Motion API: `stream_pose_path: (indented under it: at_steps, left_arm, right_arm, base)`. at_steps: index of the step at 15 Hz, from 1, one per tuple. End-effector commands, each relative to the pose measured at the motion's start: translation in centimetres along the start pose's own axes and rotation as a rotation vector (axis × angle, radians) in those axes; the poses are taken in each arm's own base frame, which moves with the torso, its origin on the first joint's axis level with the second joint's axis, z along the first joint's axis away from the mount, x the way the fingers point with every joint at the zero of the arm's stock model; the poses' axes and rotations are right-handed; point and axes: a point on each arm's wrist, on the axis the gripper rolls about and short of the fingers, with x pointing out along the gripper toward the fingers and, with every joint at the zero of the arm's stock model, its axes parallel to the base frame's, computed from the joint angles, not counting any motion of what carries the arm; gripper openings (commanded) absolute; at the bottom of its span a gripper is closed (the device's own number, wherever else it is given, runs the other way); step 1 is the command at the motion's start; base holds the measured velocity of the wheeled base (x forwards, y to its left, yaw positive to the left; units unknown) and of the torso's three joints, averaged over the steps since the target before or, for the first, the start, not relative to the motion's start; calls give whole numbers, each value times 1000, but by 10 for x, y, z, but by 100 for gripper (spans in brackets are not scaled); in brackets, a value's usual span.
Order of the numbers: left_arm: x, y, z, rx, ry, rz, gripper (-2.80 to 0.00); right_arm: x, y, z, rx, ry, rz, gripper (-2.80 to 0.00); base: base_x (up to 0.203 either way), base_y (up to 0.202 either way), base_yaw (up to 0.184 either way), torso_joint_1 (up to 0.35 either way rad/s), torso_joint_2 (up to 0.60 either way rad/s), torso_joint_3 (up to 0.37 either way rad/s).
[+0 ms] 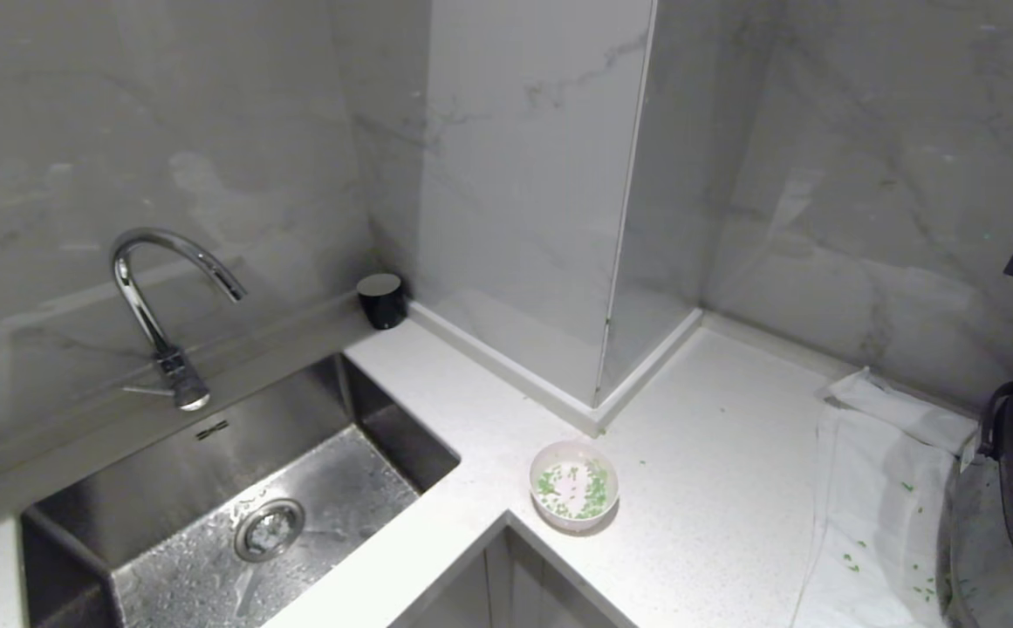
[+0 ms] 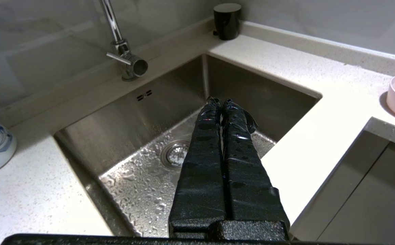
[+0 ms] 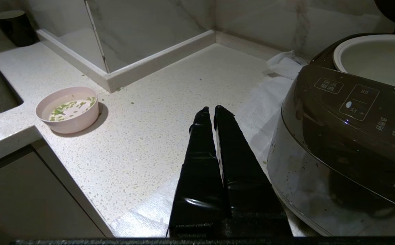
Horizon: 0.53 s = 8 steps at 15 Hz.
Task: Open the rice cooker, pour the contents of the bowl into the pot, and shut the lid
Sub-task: Pick up the bowl on the table
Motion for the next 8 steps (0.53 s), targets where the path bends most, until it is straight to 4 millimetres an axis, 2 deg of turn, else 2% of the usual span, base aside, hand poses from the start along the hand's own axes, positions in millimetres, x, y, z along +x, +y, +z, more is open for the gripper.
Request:
stream_pose_path:
  at_steps: [1,5,8]
  left_arm:
    - [0,-1,-5,1,6,-9,-280]
    - [2,-2,-10,-11,25,-19,-280]
    - [1,-2,-10,-10,23,-17,-280]
  right_arm:
    - [0,0,0,-1,1,0,-280]
    - [0,0,0,-1,1,0,-280]
    - [0,0,0,0,1,0,-280]
  base:
    - [0,0,0,0,0,0]
    - [0,0,0,0,0,0]
    - [-145,0,0,8,5,0]
